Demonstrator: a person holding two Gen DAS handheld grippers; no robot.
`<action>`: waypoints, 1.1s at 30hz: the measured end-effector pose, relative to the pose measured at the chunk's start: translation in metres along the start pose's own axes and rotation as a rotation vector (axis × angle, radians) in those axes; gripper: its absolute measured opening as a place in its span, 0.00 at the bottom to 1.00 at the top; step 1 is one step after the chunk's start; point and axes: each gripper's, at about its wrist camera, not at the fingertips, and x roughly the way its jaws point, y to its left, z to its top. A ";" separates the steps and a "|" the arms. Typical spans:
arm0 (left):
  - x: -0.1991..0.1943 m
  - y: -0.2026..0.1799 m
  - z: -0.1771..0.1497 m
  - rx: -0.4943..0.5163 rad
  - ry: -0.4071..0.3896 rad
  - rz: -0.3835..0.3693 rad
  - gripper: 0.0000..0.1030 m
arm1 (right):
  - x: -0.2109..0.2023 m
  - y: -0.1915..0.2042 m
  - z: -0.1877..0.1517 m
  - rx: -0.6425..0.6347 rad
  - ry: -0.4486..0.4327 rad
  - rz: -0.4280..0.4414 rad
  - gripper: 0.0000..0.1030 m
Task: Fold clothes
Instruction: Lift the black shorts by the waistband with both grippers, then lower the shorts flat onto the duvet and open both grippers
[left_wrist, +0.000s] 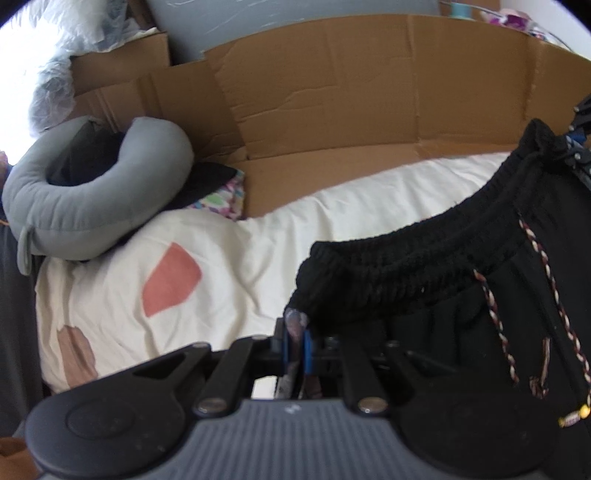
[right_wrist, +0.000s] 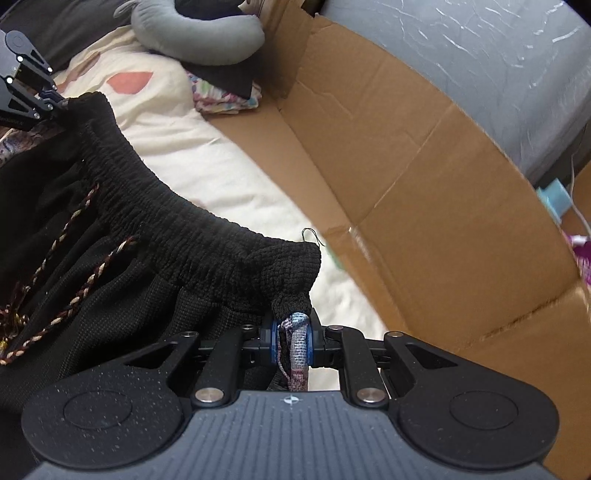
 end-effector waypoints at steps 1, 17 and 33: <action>0.001 0.002 0.003 -0.002 0.001 0.004 0.08 | 0.002 -0.001 0.003 -0.002 0.001 -0.005 0.12; 0.042 0.013 0.032 -0.043 0.095 0.041 0.19 | 0.050 -0.013 0.043 0.048 0.038 -0.062 0.17; 0.030 0.012 0.015 -0.165 0.115 0.017 0.21 | 0.041 -0.059 0.001 0.284 0.100 0.021 0.40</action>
